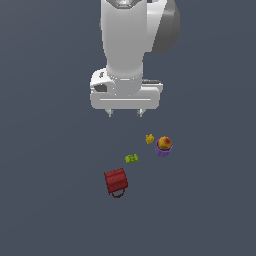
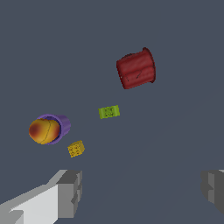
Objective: Pick up a designated object from a clutter of objects.
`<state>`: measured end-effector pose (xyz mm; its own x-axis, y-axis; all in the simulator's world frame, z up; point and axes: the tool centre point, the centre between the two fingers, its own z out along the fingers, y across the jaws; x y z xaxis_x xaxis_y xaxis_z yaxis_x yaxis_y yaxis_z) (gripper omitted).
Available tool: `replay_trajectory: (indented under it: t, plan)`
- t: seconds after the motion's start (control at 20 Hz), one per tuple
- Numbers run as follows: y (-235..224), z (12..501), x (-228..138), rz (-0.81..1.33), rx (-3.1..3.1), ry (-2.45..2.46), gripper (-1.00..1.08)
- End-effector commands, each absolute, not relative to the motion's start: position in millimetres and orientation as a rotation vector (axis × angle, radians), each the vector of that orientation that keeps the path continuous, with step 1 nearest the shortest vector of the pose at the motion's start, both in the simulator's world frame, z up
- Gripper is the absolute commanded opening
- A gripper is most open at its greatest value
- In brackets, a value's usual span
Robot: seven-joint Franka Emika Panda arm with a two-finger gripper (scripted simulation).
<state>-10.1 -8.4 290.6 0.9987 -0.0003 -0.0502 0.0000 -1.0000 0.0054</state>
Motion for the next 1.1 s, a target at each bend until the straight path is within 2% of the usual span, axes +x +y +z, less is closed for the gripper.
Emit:
replay_trajectory:
  t: [0.0,0.45,1.05]
  plan:
    - [-8,291,-10,-0.079,3.135,0.0,1.0]
    - [19,301,-4,-0.051,3.122,0.075,1.0]
    - [27,292,-2,-0.05,3.115,0.199,1.0]
